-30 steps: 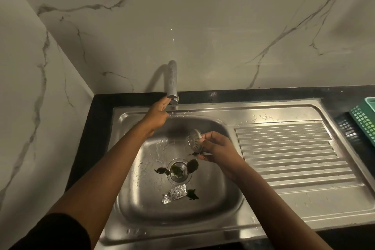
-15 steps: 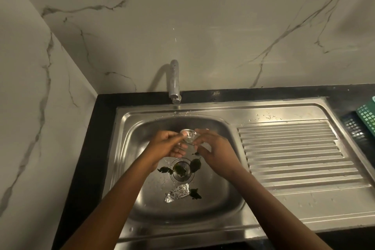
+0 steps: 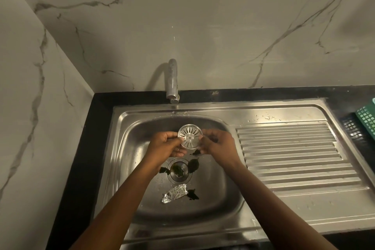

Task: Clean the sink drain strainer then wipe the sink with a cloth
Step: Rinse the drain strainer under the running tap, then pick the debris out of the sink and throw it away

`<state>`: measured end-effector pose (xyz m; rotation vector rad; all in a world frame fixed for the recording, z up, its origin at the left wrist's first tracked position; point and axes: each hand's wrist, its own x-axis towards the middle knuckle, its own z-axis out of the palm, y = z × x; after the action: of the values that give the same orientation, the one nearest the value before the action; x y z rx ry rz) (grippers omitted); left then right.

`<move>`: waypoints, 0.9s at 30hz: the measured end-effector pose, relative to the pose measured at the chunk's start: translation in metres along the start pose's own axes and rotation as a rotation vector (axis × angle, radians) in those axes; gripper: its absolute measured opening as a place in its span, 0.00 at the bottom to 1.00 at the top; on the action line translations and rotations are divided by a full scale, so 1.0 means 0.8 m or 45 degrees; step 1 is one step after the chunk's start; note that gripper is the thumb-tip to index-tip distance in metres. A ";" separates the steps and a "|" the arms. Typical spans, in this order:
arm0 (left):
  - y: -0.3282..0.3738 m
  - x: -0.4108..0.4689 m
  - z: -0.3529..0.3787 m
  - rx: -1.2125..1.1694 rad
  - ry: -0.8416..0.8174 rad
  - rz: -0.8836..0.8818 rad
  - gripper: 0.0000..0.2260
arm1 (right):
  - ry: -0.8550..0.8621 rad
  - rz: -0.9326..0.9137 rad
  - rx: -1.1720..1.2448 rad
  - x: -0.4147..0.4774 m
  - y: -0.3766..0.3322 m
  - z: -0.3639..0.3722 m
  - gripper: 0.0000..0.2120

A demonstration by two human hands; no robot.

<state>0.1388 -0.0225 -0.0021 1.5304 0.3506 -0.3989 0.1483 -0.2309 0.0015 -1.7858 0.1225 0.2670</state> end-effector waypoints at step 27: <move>-0.060 -0.031 -0.032 -0.060 0.267 -0.060 0.06 | 0.587 0.534 0.482 0.213 -0.005 -0.023 0.06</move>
<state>0.0950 0.0035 -0.0336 1.5234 0.5573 -0.2651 0.3157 -0.2372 -0.0328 -1.4026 0.8281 0.1126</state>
